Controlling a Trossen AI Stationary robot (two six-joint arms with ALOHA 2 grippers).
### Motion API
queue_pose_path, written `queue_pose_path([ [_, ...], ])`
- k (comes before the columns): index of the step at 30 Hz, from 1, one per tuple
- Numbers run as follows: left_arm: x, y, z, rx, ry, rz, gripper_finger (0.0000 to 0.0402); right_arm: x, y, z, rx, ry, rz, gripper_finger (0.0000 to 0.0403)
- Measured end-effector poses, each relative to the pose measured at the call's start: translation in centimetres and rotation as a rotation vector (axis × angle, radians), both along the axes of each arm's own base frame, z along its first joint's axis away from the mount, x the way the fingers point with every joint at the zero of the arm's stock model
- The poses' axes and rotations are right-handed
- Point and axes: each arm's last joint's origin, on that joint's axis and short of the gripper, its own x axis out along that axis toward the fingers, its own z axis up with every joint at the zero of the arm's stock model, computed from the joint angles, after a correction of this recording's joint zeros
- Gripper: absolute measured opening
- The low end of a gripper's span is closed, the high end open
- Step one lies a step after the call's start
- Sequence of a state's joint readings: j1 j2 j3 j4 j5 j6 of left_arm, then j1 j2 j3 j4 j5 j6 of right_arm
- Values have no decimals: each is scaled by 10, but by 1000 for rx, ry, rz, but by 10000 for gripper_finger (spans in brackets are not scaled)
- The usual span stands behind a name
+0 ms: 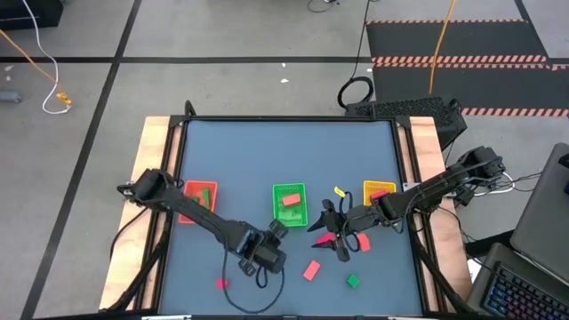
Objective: Sort & place blocks by color
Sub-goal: Put the orange block into the green bin
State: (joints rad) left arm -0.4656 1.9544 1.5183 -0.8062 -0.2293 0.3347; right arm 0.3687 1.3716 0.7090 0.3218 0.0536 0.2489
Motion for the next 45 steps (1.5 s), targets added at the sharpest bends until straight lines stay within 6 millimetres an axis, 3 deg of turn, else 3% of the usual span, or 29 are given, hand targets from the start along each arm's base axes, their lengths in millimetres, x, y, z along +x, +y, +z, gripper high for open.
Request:
queue_pose_path([
  [4, 10, 21, 18, 18, -71, 67, 131, 0, 1, 0, 2, -1, 7, 226],
  [12, 30, 72, 10, 31, -68, 248, 131, -3, 7, 0, -1, -3, 30, 226],
  [17, 39, 93, 11, -31, -107, 350, 131, -3, 7, 0, -4, -4, 32, 226],
  [20, 40, 96, 9, -44, -102, 378, 151, -3, 7, 0, -7, -4, 33, 226],
  [27, 41, 95, 6, -59, -105, 410, 267, -3, 7, 0, -7, -4, 33, 226],
  [32, 39, 95, 8, -47, -98, 420, 308, -3, 7, 0, 0, -2, 30, 226],
  [38, 29, 98, 18, -27, -81, 485, 297, -2, 6, 1, -34, -23, 43, 226],
  [45, 9, 100, 52, -83, -133, 595, 246, -1, 7, 5, -65, -74, 58, 226],
])
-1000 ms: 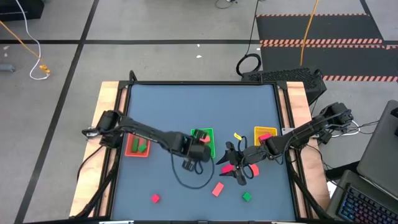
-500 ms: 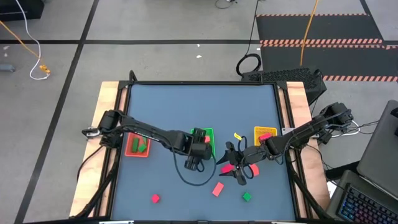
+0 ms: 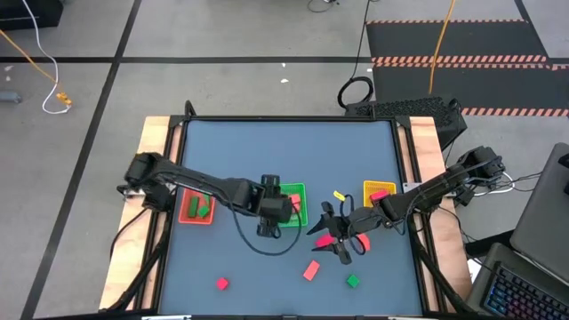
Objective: Sort & place blocks by color
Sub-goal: Put the orange block into the green bin
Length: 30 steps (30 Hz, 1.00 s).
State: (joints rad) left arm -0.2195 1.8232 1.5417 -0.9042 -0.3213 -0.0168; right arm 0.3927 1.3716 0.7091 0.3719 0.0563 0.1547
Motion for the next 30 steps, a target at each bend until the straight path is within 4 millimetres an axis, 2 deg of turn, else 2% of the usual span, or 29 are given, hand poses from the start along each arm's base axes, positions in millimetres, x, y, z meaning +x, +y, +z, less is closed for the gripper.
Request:
queue_pose_path([
  [4, -13, 0, 28, -47, -100, 56, 218, -2, -3, -1, -59, 14, -64, 226],
  [7, -24, -1, 42, -94, -192, 93, 201, 1, -3, 7, -90, 50, -87, 226],
  [11, -43, -3, 49, -122, -345, 97, 184, 8, 0, 22, -150, 174, -80, 226],
  [16, -67, 0, 41, -191, -548, 95, 175, 14, 5, 39, -203, 261, -52, 226],
  [20, -84, 3, 25, -241, -699, 88, 175, 25, 10, 45, -205, 328, -46, 226],
  [25, -95, 6, 13, -291, -942, 58, 175, 60, 25, 49, -273, 393, -19, 226],
  [30, -99, 8, 10, -294, -1028, 39, 175, 87, 38, 39, -344, 528, 27, 226],
])
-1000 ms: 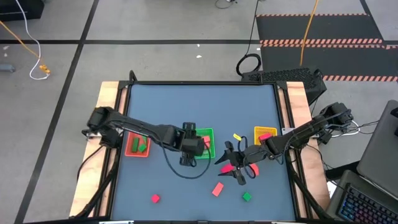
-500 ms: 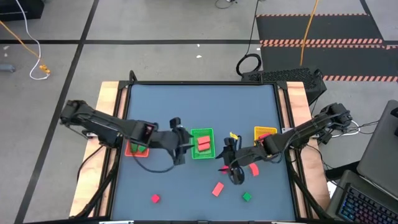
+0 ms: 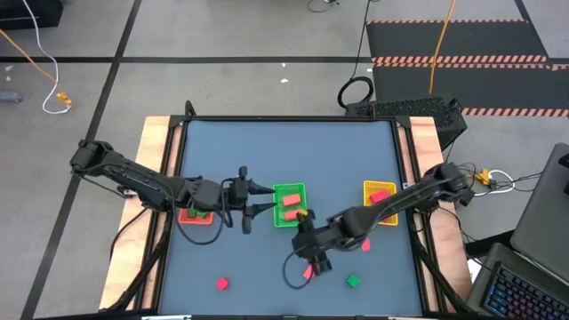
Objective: Sort & place blocks by color
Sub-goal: Put the orange block into the green bin
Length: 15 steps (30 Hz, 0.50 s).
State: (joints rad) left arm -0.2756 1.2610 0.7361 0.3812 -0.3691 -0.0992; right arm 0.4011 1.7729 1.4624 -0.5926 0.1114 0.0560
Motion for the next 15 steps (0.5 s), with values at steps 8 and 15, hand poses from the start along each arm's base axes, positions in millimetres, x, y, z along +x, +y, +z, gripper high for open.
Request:
queue_pose_path([
  [8, 0, -2, 4, 41, -34, -13, 175, 11, 14, -22, 85, 159, -41, 226],
  [15, -13, -6, 19, 33, -89, -50, 175, 0, 54, -44, 8, 188, 190, 226],
])
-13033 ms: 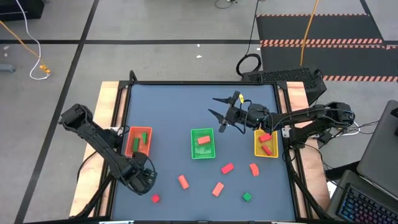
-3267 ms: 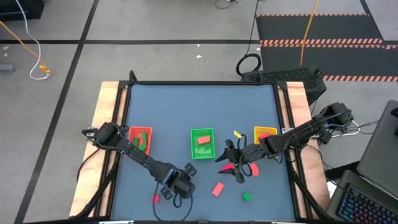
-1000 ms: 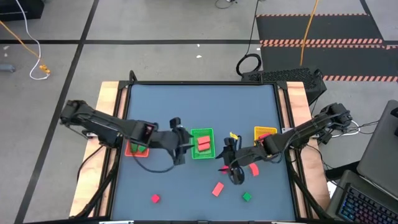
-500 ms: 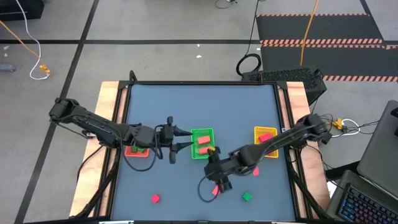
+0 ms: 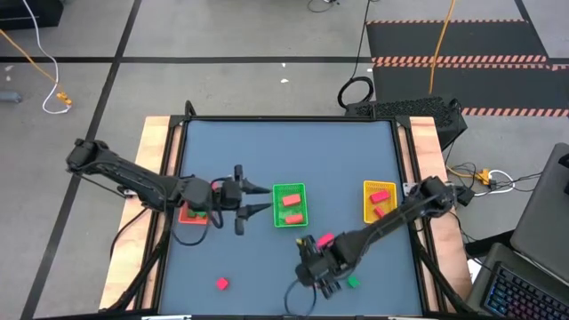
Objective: Sort & place blocks by color
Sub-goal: Put the orange block into the green bin
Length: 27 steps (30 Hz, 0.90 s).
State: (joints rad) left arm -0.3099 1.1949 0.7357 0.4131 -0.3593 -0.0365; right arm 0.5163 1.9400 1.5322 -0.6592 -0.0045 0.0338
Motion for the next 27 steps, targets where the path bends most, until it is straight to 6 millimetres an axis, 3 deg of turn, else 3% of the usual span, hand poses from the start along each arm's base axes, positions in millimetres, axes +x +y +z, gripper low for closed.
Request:
queue_pose_path([
  [4, -10, -5, 11, 19, -45, -33, 175, -3, 12, -12, -38, 9, 18, 226],
  [9, -18, -8, 18, 40, -72, -53, 175, -1, 13, -21, -50, 28, 13, 226],
  [15, -18, -8, 18, 57, -69, -54, 175, -3, 11, -25, -75, 35, 43, 226],
  [27, -18, -8, 15, 37, -42, -44, 175, -14, 5, -52, -114, 56, 48, 225],
])
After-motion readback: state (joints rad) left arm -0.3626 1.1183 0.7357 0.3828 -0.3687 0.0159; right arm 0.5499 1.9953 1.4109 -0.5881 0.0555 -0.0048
